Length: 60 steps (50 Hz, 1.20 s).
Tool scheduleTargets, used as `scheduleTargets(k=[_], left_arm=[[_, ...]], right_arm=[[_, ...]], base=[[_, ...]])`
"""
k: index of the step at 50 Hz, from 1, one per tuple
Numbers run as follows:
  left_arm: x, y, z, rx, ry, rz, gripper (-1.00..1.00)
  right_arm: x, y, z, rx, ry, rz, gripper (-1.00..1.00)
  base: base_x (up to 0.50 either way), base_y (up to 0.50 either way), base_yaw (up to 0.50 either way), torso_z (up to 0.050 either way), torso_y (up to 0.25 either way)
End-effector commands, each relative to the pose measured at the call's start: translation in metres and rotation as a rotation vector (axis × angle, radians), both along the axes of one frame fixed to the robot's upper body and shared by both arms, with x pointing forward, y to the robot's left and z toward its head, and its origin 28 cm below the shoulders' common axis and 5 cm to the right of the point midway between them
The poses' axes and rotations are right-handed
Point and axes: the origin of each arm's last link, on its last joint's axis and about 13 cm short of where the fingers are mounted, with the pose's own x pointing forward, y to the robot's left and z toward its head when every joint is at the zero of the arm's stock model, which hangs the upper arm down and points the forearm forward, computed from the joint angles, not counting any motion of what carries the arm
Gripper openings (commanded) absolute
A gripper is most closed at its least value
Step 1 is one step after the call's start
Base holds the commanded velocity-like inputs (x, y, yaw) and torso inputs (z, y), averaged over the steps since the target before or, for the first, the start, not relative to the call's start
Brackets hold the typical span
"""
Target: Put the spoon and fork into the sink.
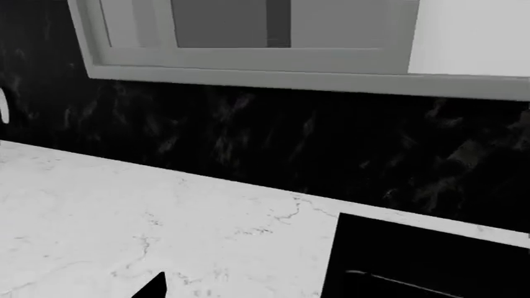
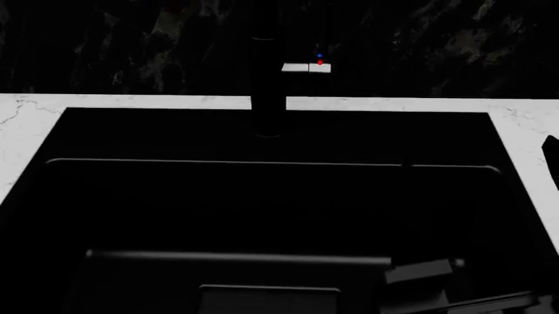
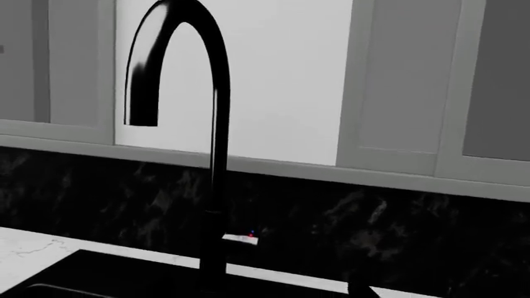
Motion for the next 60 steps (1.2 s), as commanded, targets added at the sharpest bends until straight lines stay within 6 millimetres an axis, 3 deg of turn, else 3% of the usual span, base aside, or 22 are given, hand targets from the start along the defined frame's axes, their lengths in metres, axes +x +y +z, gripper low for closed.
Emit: scheduleTargets(k=[1, 8, 20, 32, 45, 60], left_arm=[[0.018, -0.004, 0.003, -0.119, 0.23, 0.159, 1.0], [0.026, -0.003, -0.004, -0.283, 0.335, 0.224, 1.0], [0.029, 0.001, -0.021, -0.261, 0.405, 0.323, 1.0], [0.046, 0.005, -0.031, -0.221, 0.481, 0.322, 1.0], [0.064, 0.004, -0.029, -0.162, 0.532, 0.251, 1.0], [0.072, 0.01, -0.029, -0.144, 0.535, 0.329, 1.0]], right_arm=[[0.006, -0.004, -0.011, 0.021, -0.016, 0.021, 1.0], [0.009, -0.007, -0.018, 0.036, -0.007, 0.027, 1.0], [0.01, -0.009, -0.028, 0.054, 0.01, 0.023, 1.0], [0.011, -0.013, -0.036, 0.07, 0.027, 0.022, 1.0], [0.012, -0.015, -0.041, 0.08, 0.039, 0.026, 1.0], [0.014, -0.018, -0.044, 0.093, 0.045, 0.025, 1.0]], base=[[0.0, 0.0, 0.0, 0.0, 0.0], [0.0, 0.0, 0.0, 0.0, 0.0], [0.0, 0.0, 0.0, 0.0, 0.0], [0.0, 0.0, 0.0, 0.0, 0.0], [0.0, 0.0, 0.0, 0.0, 0.0], [0.0, 0.0, 0.0, 0.0, 0.0]])
